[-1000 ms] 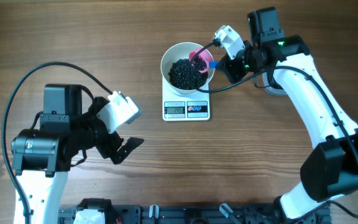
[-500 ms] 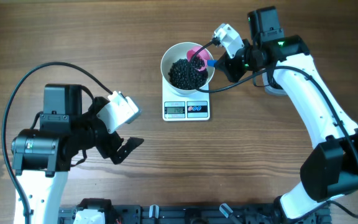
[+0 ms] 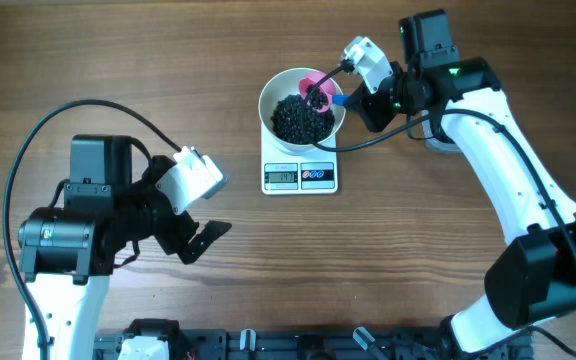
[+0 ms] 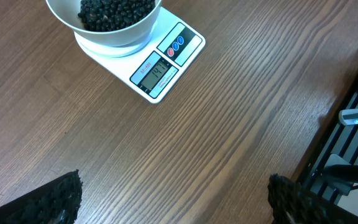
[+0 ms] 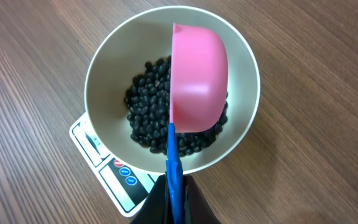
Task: Scoop item into bowl and weigh 150g on scale
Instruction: 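Hold the scoop over the bowl while the scale reading settles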
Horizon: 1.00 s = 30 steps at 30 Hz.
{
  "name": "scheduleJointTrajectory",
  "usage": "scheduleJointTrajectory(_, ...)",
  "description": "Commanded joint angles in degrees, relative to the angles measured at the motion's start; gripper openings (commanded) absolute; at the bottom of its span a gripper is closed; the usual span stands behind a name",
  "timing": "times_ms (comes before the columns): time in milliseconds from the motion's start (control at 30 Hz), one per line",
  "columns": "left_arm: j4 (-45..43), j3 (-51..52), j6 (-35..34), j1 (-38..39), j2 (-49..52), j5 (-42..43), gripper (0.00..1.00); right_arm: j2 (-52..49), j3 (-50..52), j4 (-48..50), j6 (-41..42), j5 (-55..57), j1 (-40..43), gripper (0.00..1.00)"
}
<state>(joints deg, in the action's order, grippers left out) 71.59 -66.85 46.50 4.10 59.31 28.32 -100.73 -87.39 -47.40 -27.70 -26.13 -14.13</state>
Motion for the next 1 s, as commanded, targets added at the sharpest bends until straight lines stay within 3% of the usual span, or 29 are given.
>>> scheduleJointTrajectory(0,-0.2,-1.0,1.3,0.2,-0.1,0.1,1.00,2.0,-0.8,0.1,2.8,-2.2,-0.5,0.04)
scheduleJointTrajectory(967,-0.2,-1.0,1.3,0.2,-0.1,0.1,1.00,1.8,-0.8,0.2,3.9,0.0,-1.3,0.04)
